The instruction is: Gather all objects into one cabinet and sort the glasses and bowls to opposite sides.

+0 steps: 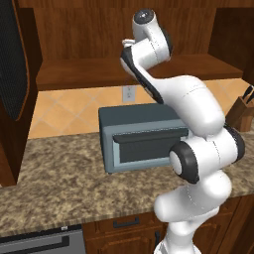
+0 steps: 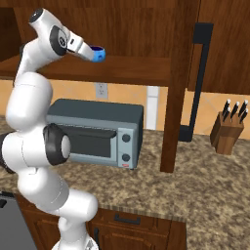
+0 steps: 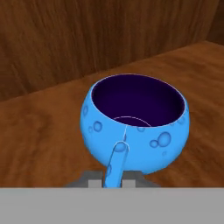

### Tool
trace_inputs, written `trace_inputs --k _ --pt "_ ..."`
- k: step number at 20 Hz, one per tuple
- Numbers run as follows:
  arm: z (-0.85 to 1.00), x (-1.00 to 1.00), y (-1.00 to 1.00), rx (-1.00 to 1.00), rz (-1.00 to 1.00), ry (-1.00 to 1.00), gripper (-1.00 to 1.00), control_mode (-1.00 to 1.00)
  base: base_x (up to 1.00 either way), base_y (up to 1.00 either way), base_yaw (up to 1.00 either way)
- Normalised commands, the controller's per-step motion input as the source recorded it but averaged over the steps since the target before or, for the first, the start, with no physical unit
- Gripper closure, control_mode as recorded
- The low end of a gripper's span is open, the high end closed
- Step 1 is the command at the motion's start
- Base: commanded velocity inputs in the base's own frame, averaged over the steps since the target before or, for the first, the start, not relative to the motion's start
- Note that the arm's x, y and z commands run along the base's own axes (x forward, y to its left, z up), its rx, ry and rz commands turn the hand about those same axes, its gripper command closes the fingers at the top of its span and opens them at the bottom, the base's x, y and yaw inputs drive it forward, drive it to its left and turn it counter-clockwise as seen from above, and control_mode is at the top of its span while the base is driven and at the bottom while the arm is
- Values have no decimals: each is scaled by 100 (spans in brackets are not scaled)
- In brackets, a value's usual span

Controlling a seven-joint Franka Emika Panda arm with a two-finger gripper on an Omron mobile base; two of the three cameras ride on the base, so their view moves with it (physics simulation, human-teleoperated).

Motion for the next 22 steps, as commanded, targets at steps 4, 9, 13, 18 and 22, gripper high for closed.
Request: trace_inputs --k 4,9,13,18,22 --pt "0 -74 31 0 0 -10 100 -100 0 0 0" --pt "10 -89 7 5 3 1 100 -100 0 0 0" --pt "7 -100 0 2 15 4 100 -100 0 0 0" --pt "4 -100 0 0 24 9 100 -100 0 0 0" --pt "0 -100 -8 0 28 2 100 -100 0 0 0"
